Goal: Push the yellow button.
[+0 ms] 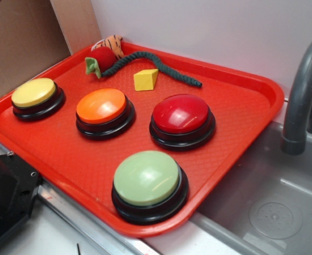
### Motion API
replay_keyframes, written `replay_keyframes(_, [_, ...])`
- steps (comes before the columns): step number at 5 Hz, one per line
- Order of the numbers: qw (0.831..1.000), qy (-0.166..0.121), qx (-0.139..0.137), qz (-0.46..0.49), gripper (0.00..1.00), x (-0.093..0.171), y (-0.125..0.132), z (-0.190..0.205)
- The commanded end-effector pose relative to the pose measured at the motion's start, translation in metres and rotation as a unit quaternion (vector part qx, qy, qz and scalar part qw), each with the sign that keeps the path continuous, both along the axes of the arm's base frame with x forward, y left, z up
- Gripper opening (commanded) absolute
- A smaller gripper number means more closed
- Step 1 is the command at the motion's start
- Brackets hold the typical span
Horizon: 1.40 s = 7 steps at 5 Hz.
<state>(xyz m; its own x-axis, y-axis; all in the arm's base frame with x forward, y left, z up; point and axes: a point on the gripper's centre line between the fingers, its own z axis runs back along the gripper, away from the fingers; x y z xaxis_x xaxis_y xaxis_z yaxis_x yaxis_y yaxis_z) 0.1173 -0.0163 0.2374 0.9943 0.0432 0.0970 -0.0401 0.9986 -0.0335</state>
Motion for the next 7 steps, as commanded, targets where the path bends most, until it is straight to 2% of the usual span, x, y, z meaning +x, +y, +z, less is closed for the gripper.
replay_keyframes(1, [1.000,0.000,0.000,0.000,1.00,0.000,0.000,0.000])
replay_keyframes(2, [0.992,-0.001,0.012,0.125,1.00,0.026,0.050,-0.033])
replay_keyframes(3, [0.971,-0.017,0.018,0.240,1.00,0.040,0.092,-0.059])
replay_keyframes(4, [0.944,-0.035,0.036,0.326,1.00,0.046,0.115,-0.088])
replay_keyframes(5, [0.912,-0.045,0.066,0.403,1.00,0.049,0.125,-0.124])
replay_keyframes(6, [0.885,-0.034,0.074,0.458,1.00,0.047,0.127,-0.148])
replay_keyframes(7, [0.872,-0.045,0.014,0.486,1.00,0.042,0.143,-0.172])
